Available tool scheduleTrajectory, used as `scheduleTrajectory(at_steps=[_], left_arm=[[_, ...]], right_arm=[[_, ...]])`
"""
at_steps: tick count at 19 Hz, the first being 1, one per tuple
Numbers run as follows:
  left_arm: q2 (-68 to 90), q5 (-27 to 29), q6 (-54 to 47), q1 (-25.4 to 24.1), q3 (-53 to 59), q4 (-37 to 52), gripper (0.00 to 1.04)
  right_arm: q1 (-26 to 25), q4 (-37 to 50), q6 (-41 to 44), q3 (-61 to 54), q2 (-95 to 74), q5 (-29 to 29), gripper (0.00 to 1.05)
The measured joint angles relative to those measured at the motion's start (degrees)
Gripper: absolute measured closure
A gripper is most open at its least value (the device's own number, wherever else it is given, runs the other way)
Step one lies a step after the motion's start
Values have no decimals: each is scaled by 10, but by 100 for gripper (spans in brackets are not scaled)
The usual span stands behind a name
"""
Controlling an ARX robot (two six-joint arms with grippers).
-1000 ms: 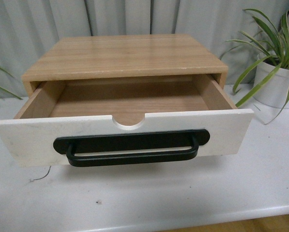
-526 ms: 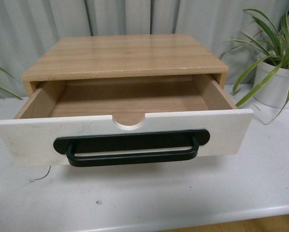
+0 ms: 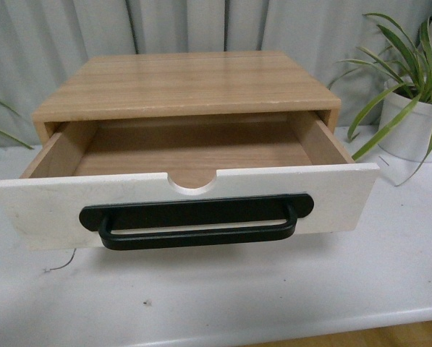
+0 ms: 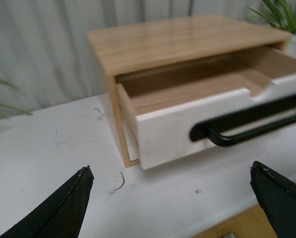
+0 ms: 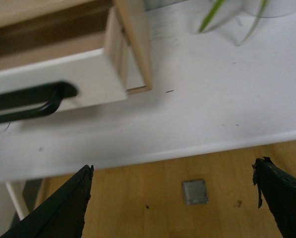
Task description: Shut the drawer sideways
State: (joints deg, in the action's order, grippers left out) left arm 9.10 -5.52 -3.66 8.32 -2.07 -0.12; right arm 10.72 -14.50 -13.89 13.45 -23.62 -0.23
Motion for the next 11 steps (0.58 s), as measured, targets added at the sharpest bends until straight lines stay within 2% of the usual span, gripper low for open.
scheduleTrajectory(at_steps=[3,5,7,9,11], left_arm=[[107,-43,-145,16,-1,66,7],[156,-55,-205,21,-1,97,7],[313,-59,-316,30,-1,237,7],[473,-61,-364,28,-17,360,7],[595,-70,-384,12,-52,426,7]], right_arm=[[93,17,135,32,-110,9,6],[112,31,195,32,-150,14,6],[133,105,351,34,-262,42,6],[134,173,441,57,-363,50,6],[142,214,483,104,-450,44,6]])
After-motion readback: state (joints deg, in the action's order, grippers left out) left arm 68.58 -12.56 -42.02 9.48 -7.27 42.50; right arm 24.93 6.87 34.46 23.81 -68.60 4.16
